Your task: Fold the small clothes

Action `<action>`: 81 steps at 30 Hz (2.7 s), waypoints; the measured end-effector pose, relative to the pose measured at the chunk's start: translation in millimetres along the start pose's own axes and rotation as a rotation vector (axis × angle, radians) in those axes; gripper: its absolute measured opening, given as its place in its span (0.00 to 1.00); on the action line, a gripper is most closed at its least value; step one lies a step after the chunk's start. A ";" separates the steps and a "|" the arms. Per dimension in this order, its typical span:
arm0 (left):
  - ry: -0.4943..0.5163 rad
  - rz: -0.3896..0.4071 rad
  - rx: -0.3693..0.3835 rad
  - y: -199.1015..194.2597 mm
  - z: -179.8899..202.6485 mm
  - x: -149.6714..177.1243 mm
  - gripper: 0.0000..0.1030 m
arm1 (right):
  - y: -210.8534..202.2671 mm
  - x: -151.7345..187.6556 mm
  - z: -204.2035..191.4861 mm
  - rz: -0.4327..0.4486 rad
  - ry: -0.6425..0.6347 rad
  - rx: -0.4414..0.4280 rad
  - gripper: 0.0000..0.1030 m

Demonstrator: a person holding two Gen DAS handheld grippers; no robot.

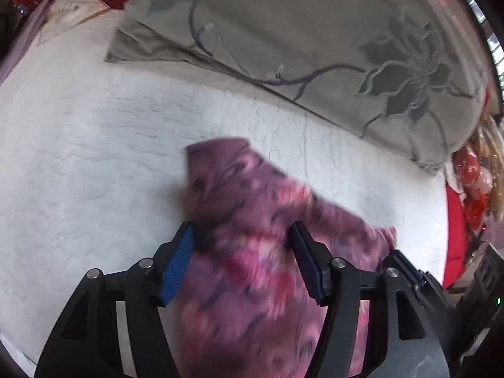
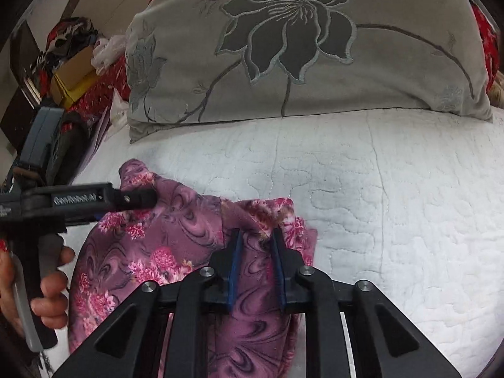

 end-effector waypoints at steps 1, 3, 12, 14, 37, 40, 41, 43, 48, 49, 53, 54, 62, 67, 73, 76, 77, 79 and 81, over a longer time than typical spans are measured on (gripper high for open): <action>0.014 0.019 0.013 -13.8 -4.5 8.4 0.60 | -9.4 0.2 -1.2 0.011 -0.007 -0.005 0.19; 0.049 0.064 0.013 -38.0 -14.4 31.6 0.60 | -32.5 9.5 -9.4 0.028 -0.038 -0.078 0.24; -0.004 0.018 0.019 -47.3 -33.0 85.6 0.67 | -36.2 73.3 -6.8 -0.046 -0.060 0.052 0.42; 0.041 0.064 0.003 -68.2 -30.5 94.7 0.67 | -54.9 75.5 -7.2 -0.033 -0.013 -0.004 0.41; 0.176 -0.016 -0.164 -59.2 -40.3 211.1 0.82 | -78.3 180.6 11.2 -0.099 0.032 0.275 0.96; 0.177 -0.018 -0.154 -58.6 -42.5 212.0 0.83 | -75.7 184.8 19.8 -0.110 0.092 0.271 0.99; 0.180 -0.018 -0.154 -58.9 -43.2 212.8 0.83 | -75.5 184.7 19.8 -0.111 0.088 0.273 0.99; 0.177 -0.019 -0.150 -59.6 -48.9 213.8 0.84 | -77.0 184.9 20.8 -0.104 0.081 0.279 0.99; 0.176 -0.023 -0.142 -56.5 -51.2 210.3 0.86 | -80.5 189.1 20.2 -0.080 0.104 0.260 1.00; 0.176 -0.023 -0.141 -57.4 -51.6 209.7 0.87 | -81.7 190.9 21.5 -0.079 0.109 0.253 1.00; 0.178 -0.029 -0.133 -57.4 -54.4 207.8 0.91 | -82.6 193.4 22.3 -0.087 0.092 0.252 0.99; 0.183 -0.028 -0.127 -60.3 -55.7 207.1 0.91 | -80.4 190.2 22.8 -0.101 0.084 0.257 0.99; 0.189 0.078 -0.204 -102.8 -82.7 215.8 0.90 | -120.4 179.3 3.8 -0.061 -0.014 0.416 1.00; 0.180 0.137 -0.242 -120.0 -86.6 231.1 0.90 | -140.4 186.0 -22.8 -0.035 -0.063 0.450 1.00; 0.292 0.207 -0.331 -130.4 -66.8 247.8 0.91 | -159.4 194.2 -47.6 0.015 -0.068 0.409 1.00; 0.313 0.215 -0.324 -130.4 -57.7 252.7 0.91 | -167.6 197.8 -53.8 0.053 -0.073 0.410 1.00; 0.315 0.216 -0.319 -130.6 -55.6 254.0 0.91 | -171.4 198.8 -55.7 0.068 -0.083 0.422 1.00; 0.320 0.220 -0.314 -132.4 -51.6 258.4 0.91 | -176.2 199.8 -60.0 0.090 -0.104 0.434 1.00; 0.332 0.228 -0.321 -134.4 -47.9 262.3 0.91 | -181.2 201.4 -63.7 0.113 -0.127 0.438 1.00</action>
Point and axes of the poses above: each gripper's, at about its wrist camera, not at the fingertips, and y roughly the way its jaws point, z to its right, x to its underside, the point moved 5 cm from there along y, roughly the way its jaws point, and after that the axes turned 1 degree about -z, right-handed, at the moved point
